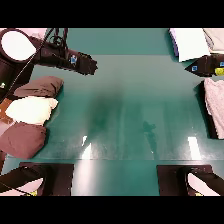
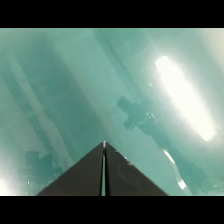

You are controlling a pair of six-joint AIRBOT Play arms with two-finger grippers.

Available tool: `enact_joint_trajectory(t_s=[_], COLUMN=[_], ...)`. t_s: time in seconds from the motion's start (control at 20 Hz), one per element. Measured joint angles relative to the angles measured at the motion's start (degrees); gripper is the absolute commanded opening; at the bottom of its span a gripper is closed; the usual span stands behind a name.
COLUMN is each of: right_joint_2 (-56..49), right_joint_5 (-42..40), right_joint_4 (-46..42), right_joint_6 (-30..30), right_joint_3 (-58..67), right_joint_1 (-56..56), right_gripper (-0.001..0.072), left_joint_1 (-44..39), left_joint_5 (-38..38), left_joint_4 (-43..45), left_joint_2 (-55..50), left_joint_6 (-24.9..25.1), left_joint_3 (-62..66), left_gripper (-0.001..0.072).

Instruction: Fold the shirts.

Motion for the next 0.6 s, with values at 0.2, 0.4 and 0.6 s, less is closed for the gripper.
enact_joint_trajectory(t_s=[0.2, 0.4, 0.6], right_joint_2=[0.0, 0.0, 0.0], right_joint_5=[0.0, -0.1, -0.2], right_joint_4=[0.0, 0.0, 0.0], right_joint_6=[0.0, 0.0, 0.0], right_joint_3=[0.0, 0.0, 0.0], right_joint_1=[0.0, 0.0, 0.0], right_gripper=[0.0015, 0.0016, 0.0016], left_joint_1=[0.0, 0.1, 0.7], left_joint_5=[2.9, 4.1, 3.7], left_joint_4=[0.9, 8.2, 27.9], left_joint_2=[0.0, -0.1, -1.9], left_joint_6=[0.0, 1.1, -2.7], left_joint_3=[0.0, 0.0, 0.0], left_gripper=[0.0027, 0.0657, 0.0658])
